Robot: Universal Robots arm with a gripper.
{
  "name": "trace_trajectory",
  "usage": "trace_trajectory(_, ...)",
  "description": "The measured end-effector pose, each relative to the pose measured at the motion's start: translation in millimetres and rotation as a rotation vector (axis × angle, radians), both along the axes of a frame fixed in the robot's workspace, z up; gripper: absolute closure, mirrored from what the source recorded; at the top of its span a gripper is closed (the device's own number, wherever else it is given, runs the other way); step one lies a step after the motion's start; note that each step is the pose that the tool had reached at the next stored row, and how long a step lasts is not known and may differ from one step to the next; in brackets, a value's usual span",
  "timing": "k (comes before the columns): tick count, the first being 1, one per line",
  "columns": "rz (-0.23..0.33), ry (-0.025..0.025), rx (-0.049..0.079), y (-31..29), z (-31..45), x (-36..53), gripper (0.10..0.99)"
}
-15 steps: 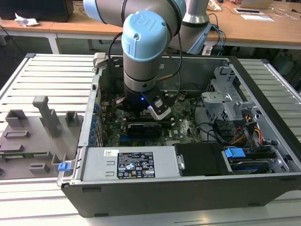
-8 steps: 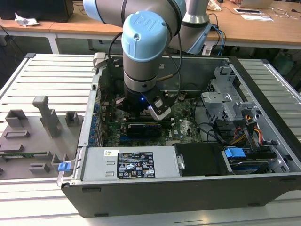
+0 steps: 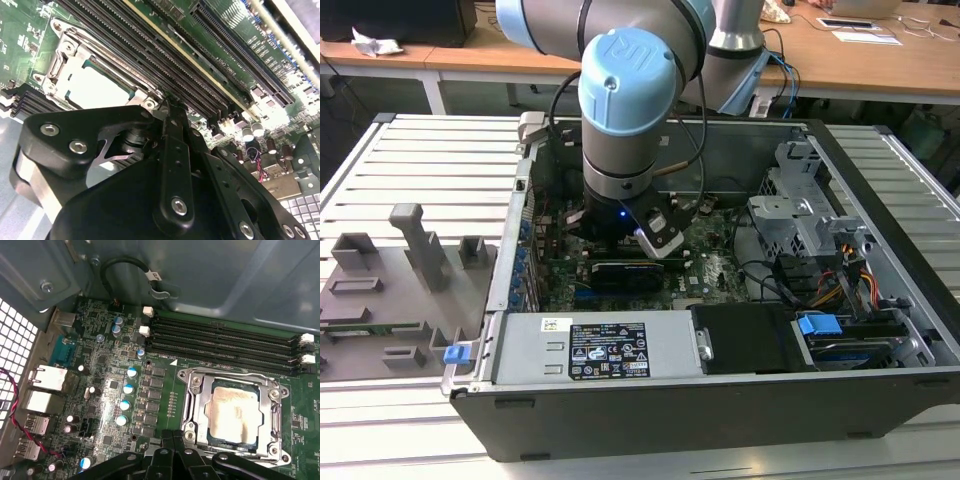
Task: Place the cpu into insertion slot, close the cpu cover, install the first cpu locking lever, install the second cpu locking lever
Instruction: 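Install the second cpu locking lever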
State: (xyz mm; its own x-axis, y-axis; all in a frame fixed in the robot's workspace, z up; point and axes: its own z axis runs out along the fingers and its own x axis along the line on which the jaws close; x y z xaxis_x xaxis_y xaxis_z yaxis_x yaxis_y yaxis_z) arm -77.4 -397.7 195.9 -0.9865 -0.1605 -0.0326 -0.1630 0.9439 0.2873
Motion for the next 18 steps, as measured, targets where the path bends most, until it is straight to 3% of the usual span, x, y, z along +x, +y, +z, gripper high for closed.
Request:
trace_trajectory(4, 0.0, -0.0004, 0.001, 0.1, 1.4, 0.0, 0.98)
trace_trajectory(18, 0.0, -0.0003, 0.001, 0.1, 18.8, 0.0, 0.98)
